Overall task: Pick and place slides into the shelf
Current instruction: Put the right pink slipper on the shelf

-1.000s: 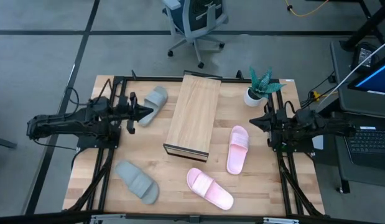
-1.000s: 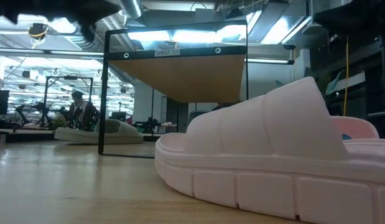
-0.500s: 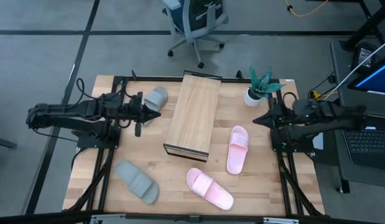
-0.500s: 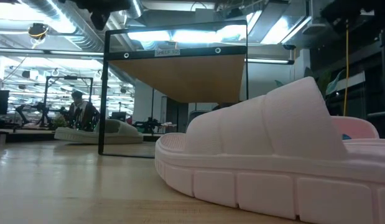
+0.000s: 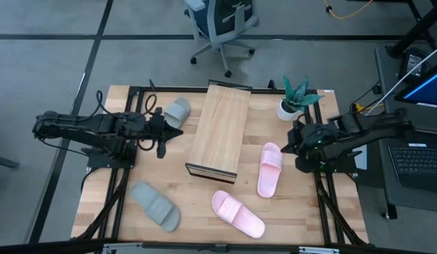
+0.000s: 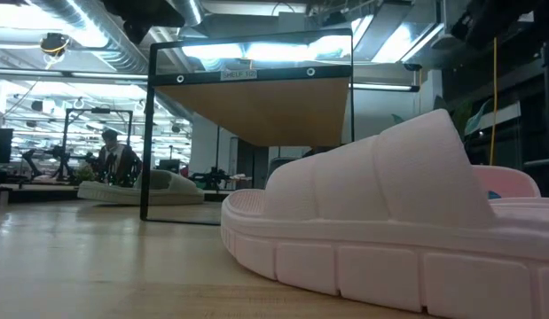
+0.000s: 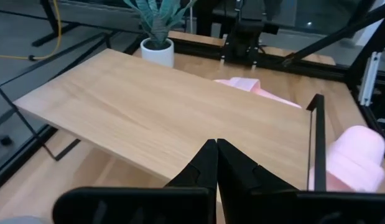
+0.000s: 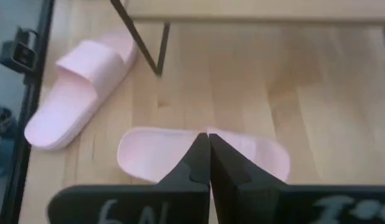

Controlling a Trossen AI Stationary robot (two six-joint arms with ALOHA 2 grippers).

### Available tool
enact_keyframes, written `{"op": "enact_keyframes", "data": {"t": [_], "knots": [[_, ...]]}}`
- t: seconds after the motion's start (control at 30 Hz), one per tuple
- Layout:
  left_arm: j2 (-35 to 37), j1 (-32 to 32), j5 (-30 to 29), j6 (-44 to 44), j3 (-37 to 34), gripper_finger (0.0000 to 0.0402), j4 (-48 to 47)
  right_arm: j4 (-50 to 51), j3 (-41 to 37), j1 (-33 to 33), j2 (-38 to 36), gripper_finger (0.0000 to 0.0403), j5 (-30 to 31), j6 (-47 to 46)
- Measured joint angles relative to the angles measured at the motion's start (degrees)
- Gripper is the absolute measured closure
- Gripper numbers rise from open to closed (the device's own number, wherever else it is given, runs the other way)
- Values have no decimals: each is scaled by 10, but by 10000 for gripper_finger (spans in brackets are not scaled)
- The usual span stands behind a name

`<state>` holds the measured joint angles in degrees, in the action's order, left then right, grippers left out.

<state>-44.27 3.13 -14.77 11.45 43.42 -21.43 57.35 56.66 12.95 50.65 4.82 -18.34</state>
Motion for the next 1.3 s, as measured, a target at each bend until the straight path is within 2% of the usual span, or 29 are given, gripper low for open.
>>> {"op": "enact_keyframes", "data": {"t": [0.23, 0.5, 0.77, 1.07, 1.3], "knots": [[-1, 4, -8, 0, 0, 401, -2, 65, 0, 35, 93, 402, 19, -42], [0, 4, -8, 0, 0, 402, -2, 62, 0, 97, 160, 403, 14, -116], [0, 4, -8, -1, 0, 402, -5, 62, 0, 164, 190, 403, 121, -205], [0, 4, -8, 0, 0, 401, -5, 56, 0, 203, 246, 403, 127, -220], [0, 4, -8, 0, 0, 401, -5, 28, 0, 203, 282, 363, 142, -226]]}}
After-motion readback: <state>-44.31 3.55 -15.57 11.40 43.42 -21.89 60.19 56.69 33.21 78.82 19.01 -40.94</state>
